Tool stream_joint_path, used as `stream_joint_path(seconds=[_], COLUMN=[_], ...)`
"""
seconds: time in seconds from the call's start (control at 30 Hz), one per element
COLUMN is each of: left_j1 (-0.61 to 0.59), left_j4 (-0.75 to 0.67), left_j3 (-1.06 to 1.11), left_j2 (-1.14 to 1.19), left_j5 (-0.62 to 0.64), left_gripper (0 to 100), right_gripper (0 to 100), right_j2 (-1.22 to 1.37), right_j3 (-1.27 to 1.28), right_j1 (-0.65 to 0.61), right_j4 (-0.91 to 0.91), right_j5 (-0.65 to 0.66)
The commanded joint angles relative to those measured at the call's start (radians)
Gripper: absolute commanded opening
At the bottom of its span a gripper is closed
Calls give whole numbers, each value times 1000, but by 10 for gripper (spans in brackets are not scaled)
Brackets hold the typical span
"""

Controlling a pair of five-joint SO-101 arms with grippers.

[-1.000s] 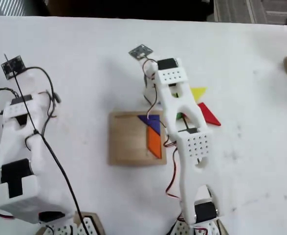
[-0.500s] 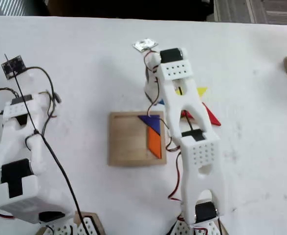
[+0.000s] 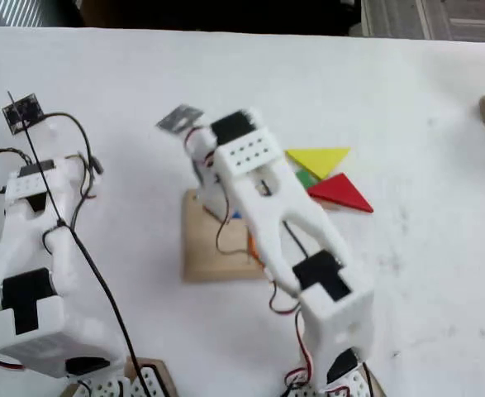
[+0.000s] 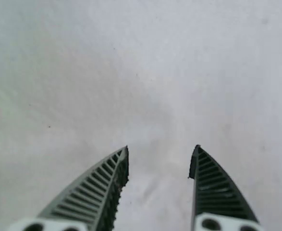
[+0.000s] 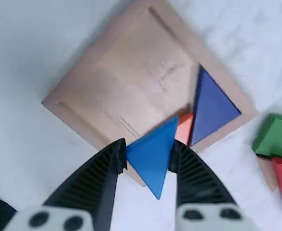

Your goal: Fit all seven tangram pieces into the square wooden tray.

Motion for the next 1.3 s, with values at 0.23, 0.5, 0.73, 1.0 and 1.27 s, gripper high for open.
stream_joint_path(seconds=[0.23,0.5,0.73,1.0,1.27], left_j1=[4,4,4,10,58], left_j4=[8,8,8,11,18], left_j3=[-52,-52,-52,-52,-32], left_j2=[-4,-4,-4,-4,-12], left_j5=[6,6,6,6,-2], left_gripper=[221,221,221,218,64], right_gripper=[62,111,257,165,27], right_j2=[-97,-68,-67,-309,-550], right_j3=[284,292,285,307,563], right_j1=[-111,-139,-136,-101,151], right_j4=[-331,-375,-328,-153,-223], right_j5=[121,178,219,213,212])
